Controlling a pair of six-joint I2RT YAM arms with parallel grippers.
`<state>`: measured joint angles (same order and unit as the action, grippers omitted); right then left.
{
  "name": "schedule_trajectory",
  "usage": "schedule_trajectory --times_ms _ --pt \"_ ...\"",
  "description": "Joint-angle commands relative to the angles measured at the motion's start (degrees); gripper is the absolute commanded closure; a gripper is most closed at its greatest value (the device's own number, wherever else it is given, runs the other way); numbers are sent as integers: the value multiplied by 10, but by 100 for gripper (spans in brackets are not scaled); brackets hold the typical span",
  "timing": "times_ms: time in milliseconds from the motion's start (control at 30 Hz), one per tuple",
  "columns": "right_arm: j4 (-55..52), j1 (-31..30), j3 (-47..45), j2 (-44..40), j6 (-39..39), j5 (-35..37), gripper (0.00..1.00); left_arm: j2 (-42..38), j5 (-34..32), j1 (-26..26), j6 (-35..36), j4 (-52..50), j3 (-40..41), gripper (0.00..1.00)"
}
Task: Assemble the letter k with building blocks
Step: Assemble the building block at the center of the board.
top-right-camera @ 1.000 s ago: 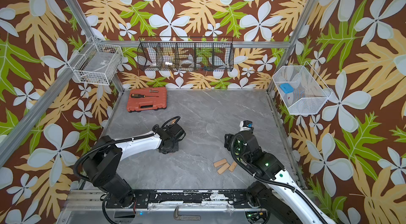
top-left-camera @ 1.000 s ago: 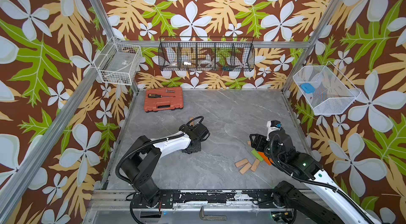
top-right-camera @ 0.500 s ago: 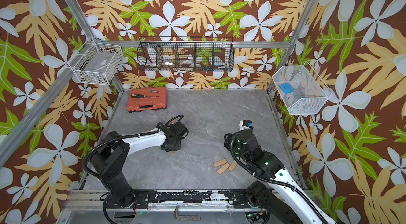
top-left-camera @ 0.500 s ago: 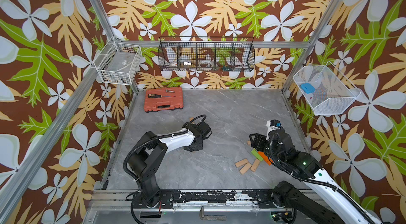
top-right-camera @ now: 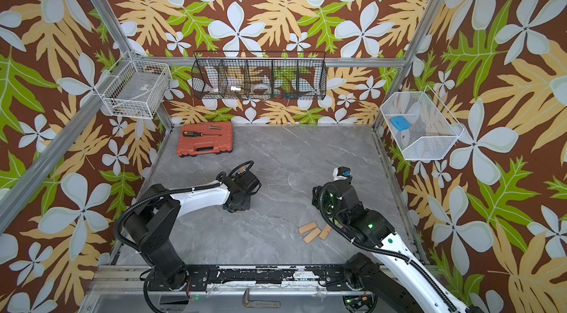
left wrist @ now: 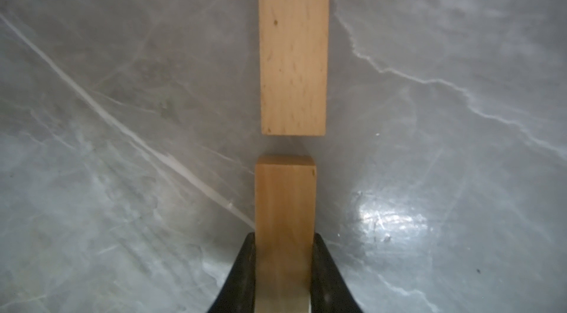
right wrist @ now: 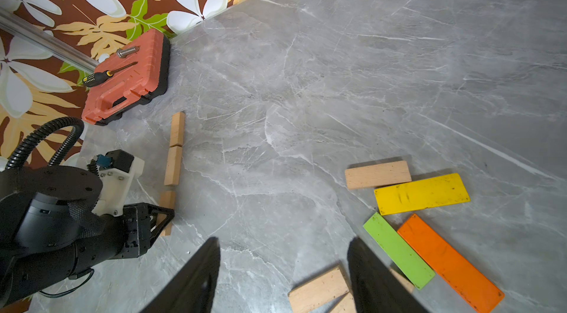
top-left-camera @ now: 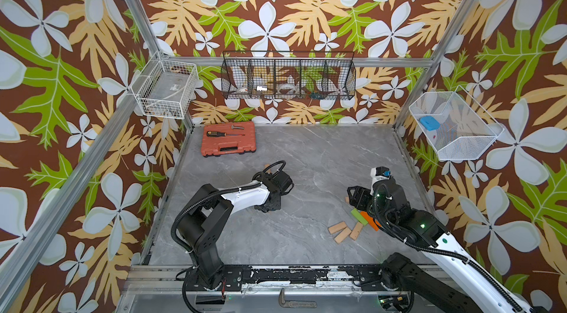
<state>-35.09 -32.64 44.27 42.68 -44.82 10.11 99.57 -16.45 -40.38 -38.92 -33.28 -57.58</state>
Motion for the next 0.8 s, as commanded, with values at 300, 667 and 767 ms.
schedule_trajectory --times_ms 300,667,767 --pt "-10 0 6 -7 -15 -8 32 7 8 1 12 1 0 78" --pt "-12 -1 6 -10 -20 -11 32 9 5 2 11 4 -3 67" --pt "-13 -1 6 -10 -20 -11 32 10 4 2 10 5 -4 67"
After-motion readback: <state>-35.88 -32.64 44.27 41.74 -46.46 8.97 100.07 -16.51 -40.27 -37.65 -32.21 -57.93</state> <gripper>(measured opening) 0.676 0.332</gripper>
